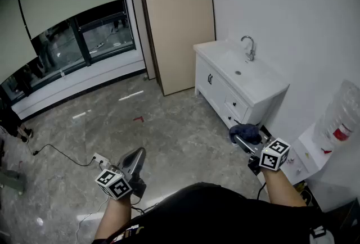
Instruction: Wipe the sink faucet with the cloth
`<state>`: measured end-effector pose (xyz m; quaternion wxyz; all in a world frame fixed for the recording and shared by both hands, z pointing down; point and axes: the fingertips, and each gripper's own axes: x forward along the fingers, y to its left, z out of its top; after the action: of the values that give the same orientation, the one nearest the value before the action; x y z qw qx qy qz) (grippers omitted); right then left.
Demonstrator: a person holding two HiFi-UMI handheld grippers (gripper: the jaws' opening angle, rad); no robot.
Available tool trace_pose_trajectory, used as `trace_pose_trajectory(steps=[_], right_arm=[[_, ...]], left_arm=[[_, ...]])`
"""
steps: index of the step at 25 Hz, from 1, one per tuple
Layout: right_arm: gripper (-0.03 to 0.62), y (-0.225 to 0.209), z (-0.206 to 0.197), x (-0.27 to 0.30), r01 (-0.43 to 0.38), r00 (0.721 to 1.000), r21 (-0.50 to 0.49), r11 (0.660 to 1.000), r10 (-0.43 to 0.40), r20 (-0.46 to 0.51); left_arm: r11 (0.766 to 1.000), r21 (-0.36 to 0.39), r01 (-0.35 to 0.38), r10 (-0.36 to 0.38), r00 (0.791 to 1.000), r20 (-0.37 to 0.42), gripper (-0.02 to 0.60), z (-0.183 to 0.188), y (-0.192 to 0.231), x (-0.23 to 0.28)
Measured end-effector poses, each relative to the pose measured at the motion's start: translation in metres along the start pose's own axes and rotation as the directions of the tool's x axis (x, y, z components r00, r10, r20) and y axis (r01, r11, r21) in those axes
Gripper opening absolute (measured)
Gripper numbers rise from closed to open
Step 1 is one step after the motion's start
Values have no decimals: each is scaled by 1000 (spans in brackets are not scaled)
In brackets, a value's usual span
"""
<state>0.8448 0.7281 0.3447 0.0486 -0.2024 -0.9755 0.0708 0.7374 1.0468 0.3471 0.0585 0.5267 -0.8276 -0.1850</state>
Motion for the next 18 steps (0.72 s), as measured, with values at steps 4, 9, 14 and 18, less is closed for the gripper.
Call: trace_pose_trajectory(steps=[4, 9, 14, 18], right_arm=[[123, -2, 1, -4, -1, 1000, 3, 1000, 1, 2], [123, -7, 1, -9, 8, 1000, 7, 1000, -8, 7], [123, -13, 4, -17, -1, 1000, 24, 1000, 1, 20], [126, -18, 2, -26, -17, 1000, 46, 999, 17, 16]], left_arm=[[1000, -3, 5, -5, 1000, -6, -8, -2, -3, 5], [1000, -8, 25, -25, 1000, -12, -8, -6, -5, 13], [1000, -9, 29, -30, 999, -34, -8, -12, -11, 26], [999, -39, 30, -32, 999, -44, -8, -20, -13, 37]])
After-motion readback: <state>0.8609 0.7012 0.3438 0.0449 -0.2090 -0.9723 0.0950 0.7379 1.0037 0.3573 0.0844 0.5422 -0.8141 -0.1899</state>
